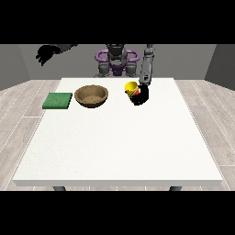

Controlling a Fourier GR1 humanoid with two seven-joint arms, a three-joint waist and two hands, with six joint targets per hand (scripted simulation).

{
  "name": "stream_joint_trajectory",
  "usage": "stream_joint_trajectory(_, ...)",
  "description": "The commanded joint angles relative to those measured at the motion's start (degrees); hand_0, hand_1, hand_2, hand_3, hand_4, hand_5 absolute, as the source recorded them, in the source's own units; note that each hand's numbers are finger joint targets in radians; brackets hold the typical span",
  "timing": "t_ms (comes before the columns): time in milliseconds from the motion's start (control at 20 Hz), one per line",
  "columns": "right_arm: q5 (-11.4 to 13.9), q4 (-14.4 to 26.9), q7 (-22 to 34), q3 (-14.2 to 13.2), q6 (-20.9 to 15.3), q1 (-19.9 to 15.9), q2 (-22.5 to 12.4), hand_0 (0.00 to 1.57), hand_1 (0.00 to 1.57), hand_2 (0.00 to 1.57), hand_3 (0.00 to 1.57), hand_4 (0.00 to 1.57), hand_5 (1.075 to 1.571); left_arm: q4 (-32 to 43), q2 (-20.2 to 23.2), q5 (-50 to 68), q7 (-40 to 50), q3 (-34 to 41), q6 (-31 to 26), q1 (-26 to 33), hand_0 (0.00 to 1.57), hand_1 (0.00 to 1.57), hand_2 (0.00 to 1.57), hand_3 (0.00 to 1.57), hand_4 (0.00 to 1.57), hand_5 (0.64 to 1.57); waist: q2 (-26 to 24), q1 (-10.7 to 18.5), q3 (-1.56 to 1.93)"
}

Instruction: Pick the cup and pour the ball into the bowl, then pick the bowl and place it on the pad

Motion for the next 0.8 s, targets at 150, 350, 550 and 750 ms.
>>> stream_joint_trajectory(150, -3.77, 9.06, 3.02, -5.23, 3.32, 0.34, -5.42, 0.00, 0.00, 0.00, 0.29, 0.64, 1.567, 0.83, 1.40, -7.82, 12.97, -6.31, 5.29, -3.18, 1.27, 1.27, 1.57, 1.57, 1.40, 1.432, -8.99, 2.77, -0.15)
stream_joint_trajectory(350, -1.48, 10.94, 2.83, -2.71, 3.70, 1.49, -4.09, 0.00, 0.00, 0.00, 0.28, 0.64, 1.564, 2.07, -1.25, -18.29, 21.08, -13.53, 15.90, -7.16, 1.30, 1.30, 1.57, 1.57, 1.40, 1.488, -13.12, 2.16, -0.04)
stream_joint_trajectory(550, -0.53, 13.19, 0.58, -2.05, 4.26, 1.19, -3.04, 0.00, 0.00, 0.00, 0.17, 0.64, 1.562, 7.52, 2.13, -32.78, 28.64, -22.03, 23.77, -10.94, 1.36, 1.36, 1.57, 1.57, 1.45, 1.533, -12.77, 1.17, 0.27)
stream_joint_trajectory(750, -1.32, 18.21, -0.92, -3.71, 6.85, 2.48, -4.35, 0.00, 0.00, 0.00, 0.08, 0.68, 1.561, 13.10, 1.58, -43.52, 41.18, -28.89, 24.24, -15.49, 1.36, 1.36, 1.57, 1.57, 1.44, 1.545, -15.08, 2.17, 0.18)
